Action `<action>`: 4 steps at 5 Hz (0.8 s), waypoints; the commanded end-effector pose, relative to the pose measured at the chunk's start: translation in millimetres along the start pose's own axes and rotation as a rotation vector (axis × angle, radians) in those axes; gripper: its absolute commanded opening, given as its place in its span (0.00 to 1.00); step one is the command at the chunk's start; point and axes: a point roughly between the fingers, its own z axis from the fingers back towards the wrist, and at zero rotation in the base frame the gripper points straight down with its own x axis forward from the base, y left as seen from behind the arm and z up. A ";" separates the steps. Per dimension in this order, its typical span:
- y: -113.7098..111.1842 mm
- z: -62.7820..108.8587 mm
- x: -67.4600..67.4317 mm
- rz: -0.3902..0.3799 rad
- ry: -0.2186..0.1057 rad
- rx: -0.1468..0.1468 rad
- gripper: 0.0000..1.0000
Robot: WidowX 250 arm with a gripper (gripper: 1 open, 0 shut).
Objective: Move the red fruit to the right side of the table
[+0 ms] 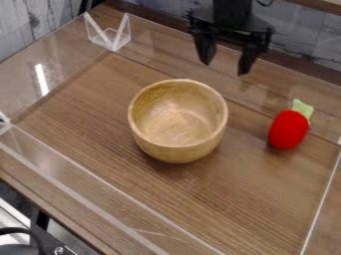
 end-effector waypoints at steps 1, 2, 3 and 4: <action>25.0 25.3 20.0 0.001 -0.102 0.006 1.00; 56.5 35.3 21.6 0.056 -0.145 0.027 1.00; 65.7 38.8 20.4 0.063 -0.166 0.024 1.00; 50.9 26.4 9.4 0.087 -0.173 0.023 1.00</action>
